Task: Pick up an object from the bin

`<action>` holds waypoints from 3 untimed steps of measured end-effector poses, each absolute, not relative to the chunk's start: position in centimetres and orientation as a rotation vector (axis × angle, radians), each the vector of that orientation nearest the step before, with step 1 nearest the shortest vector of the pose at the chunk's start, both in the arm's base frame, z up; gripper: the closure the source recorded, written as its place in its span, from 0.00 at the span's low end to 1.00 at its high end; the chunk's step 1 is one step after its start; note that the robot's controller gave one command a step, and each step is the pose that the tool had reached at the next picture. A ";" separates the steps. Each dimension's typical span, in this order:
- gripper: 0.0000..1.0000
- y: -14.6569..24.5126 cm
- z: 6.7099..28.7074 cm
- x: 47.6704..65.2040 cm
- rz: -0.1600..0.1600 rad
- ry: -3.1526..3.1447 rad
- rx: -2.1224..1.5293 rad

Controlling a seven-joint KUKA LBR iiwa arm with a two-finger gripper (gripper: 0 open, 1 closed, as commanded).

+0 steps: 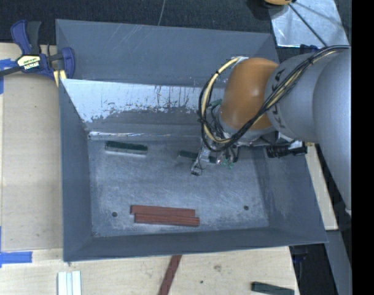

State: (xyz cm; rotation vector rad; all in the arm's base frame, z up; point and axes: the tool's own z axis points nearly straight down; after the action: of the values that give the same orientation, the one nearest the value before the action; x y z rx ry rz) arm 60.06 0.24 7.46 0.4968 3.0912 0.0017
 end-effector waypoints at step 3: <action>1.00 0.2 19.4 59.5 0.000 3.096 0.535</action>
Offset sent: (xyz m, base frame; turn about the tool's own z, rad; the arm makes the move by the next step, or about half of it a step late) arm 0.0055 -0.0068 0.1735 0.0241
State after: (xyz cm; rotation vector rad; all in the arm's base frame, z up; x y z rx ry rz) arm 59.49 0.23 19.38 0.5350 3.0961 0.0001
